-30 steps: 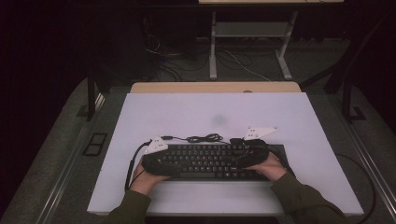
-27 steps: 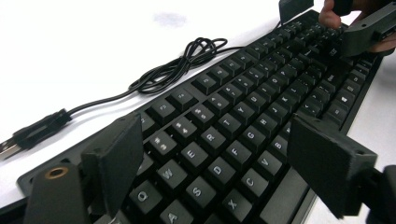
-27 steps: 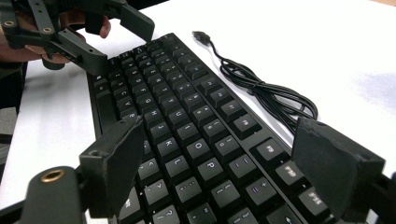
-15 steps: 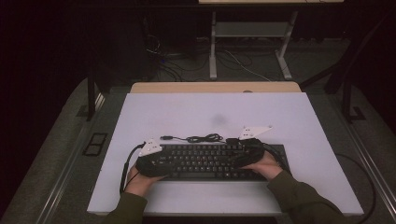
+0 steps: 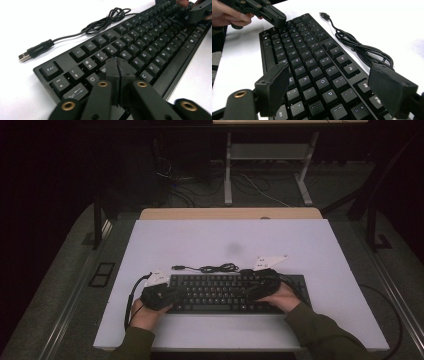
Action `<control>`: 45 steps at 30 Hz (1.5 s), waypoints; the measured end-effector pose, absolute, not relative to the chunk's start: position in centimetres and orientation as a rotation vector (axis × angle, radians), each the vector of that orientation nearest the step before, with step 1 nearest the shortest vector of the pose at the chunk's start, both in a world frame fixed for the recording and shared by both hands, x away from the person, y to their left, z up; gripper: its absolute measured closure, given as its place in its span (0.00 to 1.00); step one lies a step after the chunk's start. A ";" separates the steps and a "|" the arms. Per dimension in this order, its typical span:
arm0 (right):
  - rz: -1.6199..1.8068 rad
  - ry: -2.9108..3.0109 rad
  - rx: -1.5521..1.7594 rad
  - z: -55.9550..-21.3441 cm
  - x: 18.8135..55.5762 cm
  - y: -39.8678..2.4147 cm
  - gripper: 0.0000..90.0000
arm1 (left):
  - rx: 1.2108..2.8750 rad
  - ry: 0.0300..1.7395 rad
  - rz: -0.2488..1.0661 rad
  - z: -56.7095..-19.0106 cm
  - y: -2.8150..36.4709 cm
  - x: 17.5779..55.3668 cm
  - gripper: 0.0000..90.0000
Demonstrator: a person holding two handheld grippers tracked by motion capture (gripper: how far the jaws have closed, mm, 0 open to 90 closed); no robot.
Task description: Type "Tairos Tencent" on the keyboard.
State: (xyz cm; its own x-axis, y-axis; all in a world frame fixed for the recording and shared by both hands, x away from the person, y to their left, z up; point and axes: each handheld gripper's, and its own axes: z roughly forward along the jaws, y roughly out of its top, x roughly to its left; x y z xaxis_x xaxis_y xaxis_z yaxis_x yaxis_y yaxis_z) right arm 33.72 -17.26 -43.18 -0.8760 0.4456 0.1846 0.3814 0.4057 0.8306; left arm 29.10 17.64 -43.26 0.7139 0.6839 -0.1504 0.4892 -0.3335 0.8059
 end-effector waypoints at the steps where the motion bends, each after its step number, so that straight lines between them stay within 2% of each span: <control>1: 1.495 2.578 0.754 -43.2 33.7 -17.2 0.19 | 2.002 0.896 0.268 -43.3 17.6 29.1 0.99; 45: 1.482 2.588 0.750 -43.3 33.8 -17.0 0.19 | 2.057 0.901 0.249 -43.8 17.5 29.2 0.99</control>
State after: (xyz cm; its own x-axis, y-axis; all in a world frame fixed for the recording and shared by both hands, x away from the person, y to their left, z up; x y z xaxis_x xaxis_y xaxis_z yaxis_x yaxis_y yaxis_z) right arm 33.76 -16.96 -43.28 -0.8789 0.4422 0.1785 0.3778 0.4173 0.8265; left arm 29.23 17.55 -43.82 0.7199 0.6790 -0.1441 0.5091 -0.3754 0.7745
